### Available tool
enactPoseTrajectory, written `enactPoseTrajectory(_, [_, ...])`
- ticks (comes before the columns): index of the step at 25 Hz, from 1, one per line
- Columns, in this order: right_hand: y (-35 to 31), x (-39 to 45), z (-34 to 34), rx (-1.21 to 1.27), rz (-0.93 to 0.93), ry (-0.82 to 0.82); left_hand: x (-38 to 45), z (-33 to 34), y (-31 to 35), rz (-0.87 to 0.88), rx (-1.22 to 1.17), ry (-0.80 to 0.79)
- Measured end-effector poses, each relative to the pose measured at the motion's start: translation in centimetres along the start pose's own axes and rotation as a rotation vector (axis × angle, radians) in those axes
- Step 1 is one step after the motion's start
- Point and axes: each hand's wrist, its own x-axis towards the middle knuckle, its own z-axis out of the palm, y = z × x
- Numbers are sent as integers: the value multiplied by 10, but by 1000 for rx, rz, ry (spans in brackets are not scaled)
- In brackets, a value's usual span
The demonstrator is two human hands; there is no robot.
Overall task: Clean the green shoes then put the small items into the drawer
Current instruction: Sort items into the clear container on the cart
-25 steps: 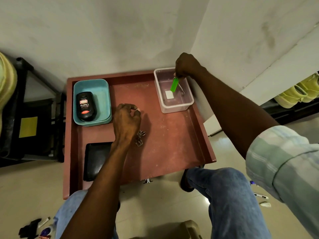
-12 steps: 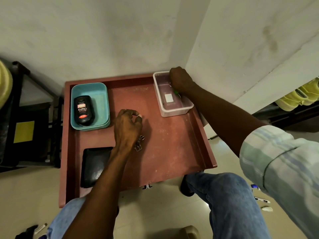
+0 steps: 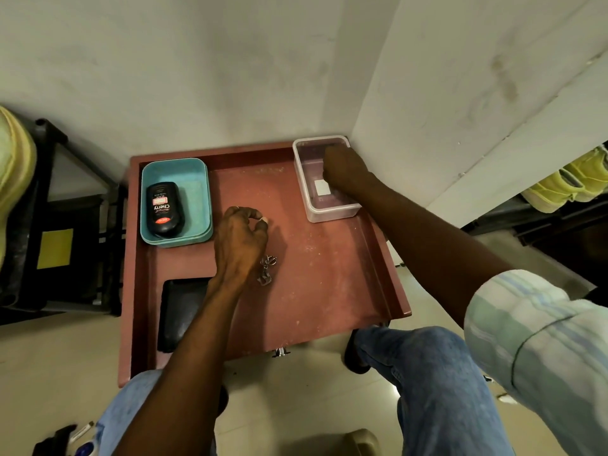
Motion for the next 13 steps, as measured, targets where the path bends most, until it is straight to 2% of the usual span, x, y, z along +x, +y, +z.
enactPoseTrajectory(2, [-19,-15,-10,209,33,111,2,-8,-4,-50,15,6])
enactPoseTrajectory(4, [-42,-42,-8,412,-74,228,3,-16,-8,-112,22,-1])
enactPoseTrajectory(5, [-54,-58,1,463,-133,218,3,-21,-10,-139,24,-7])
enactPoseTrajectory(9, [-81,-117,47,483,-174,-128,3,-35,-21,-202,73,-46])
enactPoseTrajectory(13, [-76,-126,69,432,-239,-210,0,-40,-30,-177,88,-52])
